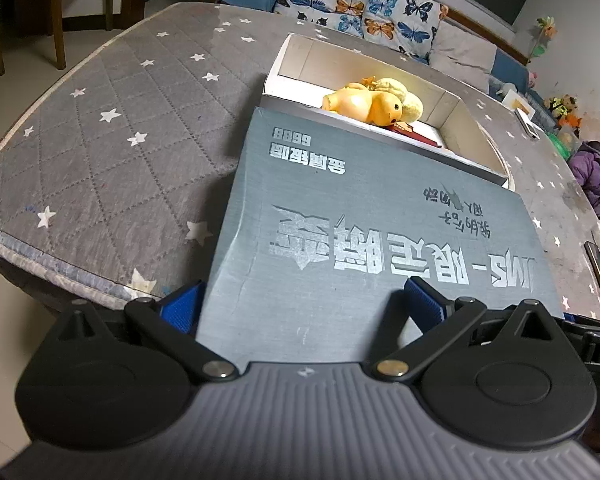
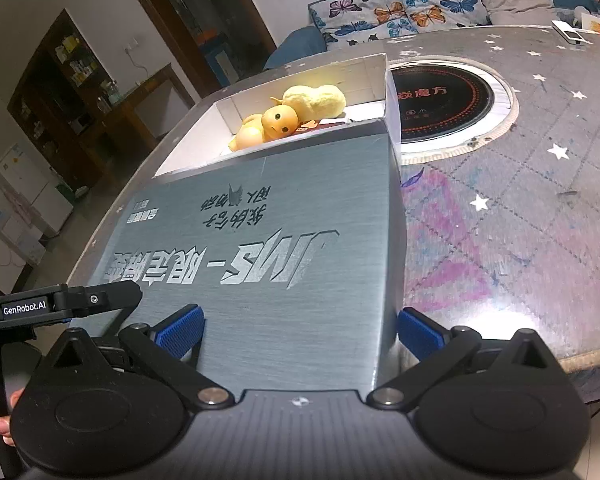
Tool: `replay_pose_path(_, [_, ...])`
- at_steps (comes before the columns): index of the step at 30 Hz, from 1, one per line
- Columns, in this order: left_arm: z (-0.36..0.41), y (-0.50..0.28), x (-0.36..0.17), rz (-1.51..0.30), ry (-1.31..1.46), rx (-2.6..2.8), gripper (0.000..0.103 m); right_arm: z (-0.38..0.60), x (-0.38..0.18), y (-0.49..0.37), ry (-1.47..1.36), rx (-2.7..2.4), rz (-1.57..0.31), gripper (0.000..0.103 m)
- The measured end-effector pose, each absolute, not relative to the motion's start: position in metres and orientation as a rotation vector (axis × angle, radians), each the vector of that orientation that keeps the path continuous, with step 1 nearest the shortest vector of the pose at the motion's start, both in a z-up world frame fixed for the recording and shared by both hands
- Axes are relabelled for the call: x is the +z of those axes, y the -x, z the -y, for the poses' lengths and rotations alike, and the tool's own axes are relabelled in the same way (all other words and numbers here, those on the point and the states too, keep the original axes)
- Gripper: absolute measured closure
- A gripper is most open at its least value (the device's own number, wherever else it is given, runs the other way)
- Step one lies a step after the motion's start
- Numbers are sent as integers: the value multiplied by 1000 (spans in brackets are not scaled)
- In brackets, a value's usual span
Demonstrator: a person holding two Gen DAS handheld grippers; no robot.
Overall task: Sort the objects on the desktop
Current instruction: 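Lower the grey lid with both grippers toward the white box opening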
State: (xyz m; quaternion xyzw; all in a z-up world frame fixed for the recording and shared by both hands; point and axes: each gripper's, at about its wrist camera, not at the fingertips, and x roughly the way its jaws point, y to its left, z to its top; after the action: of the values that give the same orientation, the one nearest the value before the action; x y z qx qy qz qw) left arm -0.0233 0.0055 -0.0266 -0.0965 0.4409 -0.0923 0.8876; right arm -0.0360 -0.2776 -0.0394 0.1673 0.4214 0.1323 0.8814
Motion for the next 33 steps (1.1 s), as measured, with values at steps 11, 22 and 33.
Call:
replay_pose_path(11, [-3, 11, -24, -964, 198, -181, 0, 278, -40, 24, -344, 279, -904, 0])
replay_pose_path(22, [-3, -7, -24, -1065, 201, -192, 0, 279, -36, 10, -328, 307, -975, 0])
replay_pose_path(33, [-5, -23, -23, -1129, 190, -230, 0, 285, -37, -10, -315, 364, -1056, 0])
